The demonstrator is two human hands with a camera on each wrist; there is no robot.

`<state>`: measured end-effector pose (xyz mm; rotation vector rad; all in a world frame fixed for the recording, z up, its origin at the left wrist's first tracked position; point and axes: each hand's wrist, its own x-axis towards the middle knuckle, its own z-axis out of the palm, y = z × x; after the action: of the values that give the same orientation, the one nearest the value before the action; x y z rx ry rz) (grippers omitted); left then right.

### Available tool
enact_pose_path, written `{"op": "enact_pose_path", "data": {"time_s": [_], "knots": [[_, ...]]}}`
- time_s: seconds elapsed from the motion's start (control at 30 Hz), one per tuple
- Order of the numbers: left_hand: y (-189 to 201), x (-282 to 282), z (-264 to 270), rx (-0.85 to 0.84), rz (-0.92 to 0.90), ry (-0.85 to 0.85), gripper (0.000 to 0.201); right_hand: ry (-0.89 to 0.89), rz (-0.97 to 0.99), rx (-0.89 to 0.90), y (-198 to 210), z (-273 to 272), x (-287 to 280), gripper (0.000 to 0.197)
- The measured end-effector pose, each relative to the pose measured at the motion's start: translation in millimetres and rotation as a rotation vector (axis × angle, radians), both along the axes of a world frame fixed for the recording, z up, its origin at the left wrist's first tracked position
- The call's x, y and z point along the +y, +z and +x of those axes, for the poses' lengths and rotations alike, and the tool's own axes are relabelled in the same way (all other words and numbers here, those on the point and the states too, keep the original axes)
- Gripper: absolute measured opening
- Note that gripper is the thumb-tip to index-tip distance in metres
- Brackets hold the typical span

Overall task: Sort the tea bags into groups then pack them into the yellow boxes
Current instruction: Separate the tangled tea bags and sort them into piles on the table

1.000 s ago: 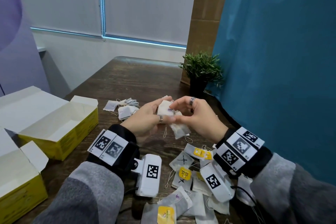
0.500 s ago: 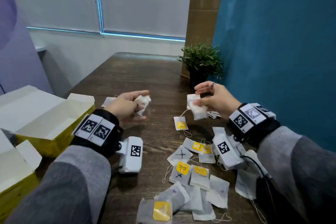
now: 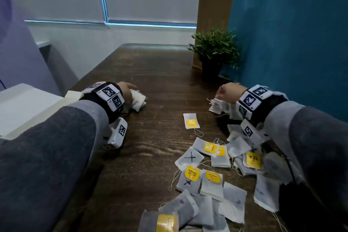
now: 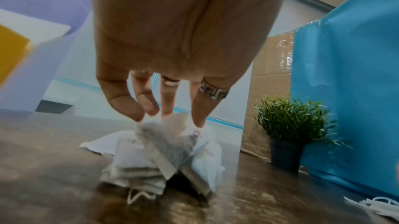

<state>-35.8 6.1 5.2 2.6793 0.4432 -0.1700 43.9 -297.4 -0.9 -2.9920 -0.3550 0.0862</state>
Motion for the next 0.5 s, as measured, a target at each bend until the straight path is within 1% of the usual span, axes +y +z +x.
{"op": "enact_pose_path", "data": {"time_s": [0.07, 0.13, 0.17, 0.2, 0.23, 0.27, 0.3, 0.37, 0.4, 0.43, 0.5], "knots": [[5.6, -1.0, 1.0, 0.014, 0.166, 0.007, 0.056, 0.106, -0.005, 0.041, 4.3, -11.4, 19.1, 0.037], [11.0, -2.6, -0.6, -0.004, 0.338, -0.009, 0.057, 0.239, -0.014, 0.140, 2.9, -24.0, 37.4, 0.038], [15.0, -6.0, -5.3, -0.033, 0.386, -0.010, 0.057, 0.301, -0.024, 0.193, 0.1, -30.6, 45.3, 0.038], [18.2, -9.8, -9.6, -0.078, 0.387, -0.045, 0.055, 0.345, -0.038, 0.246, -3.2, -37.4, 52.3, 0.040], [21.4, -17.1, -17.5, -0.115, 0.334, -0.106, 0.052, 0.385, -0.056, 0.273, -6.6, -42.6, 58.0, 0.044], [24.7, -25.9, -26.7, -0.139, 0.231, -0.178, 0.048, 0.426, -0.088, 0.275, -9.8, -45.6, 61.7, 0.045], [28.0, -35.4, -37.9, -0.136, 0.086, -0.228, 0.045, 0.453, -0.134, 0.254, -11.2, -48.7, 64.7, 0.039], [34.6, -55.8, -67.3, -0.092, -0.203, -0.299, 0.037, 0.465, -0.206, 0.193, -8.5, -55.2, 67.3, 0.015], [36.2, -63.9, -82.9, -0.058, -0.311, -0.336, 0.034, 0.449, -0.213, 0.177, -5.9, -58.8, 66.1, 0.008], [36.6, -71.0, -98.3, -0.037, -0.393, -0.367, 0.031, 0.427, -0.208, 0.166, -3.0, -63.0, 64.0, 0.009], [33.9, -80.7, -122.2, -0.021, -0.499, -0.424, 0.026, 0.389, -0.175, 0.140, 3.0, -68.8, 58.3, 0.018]]}}
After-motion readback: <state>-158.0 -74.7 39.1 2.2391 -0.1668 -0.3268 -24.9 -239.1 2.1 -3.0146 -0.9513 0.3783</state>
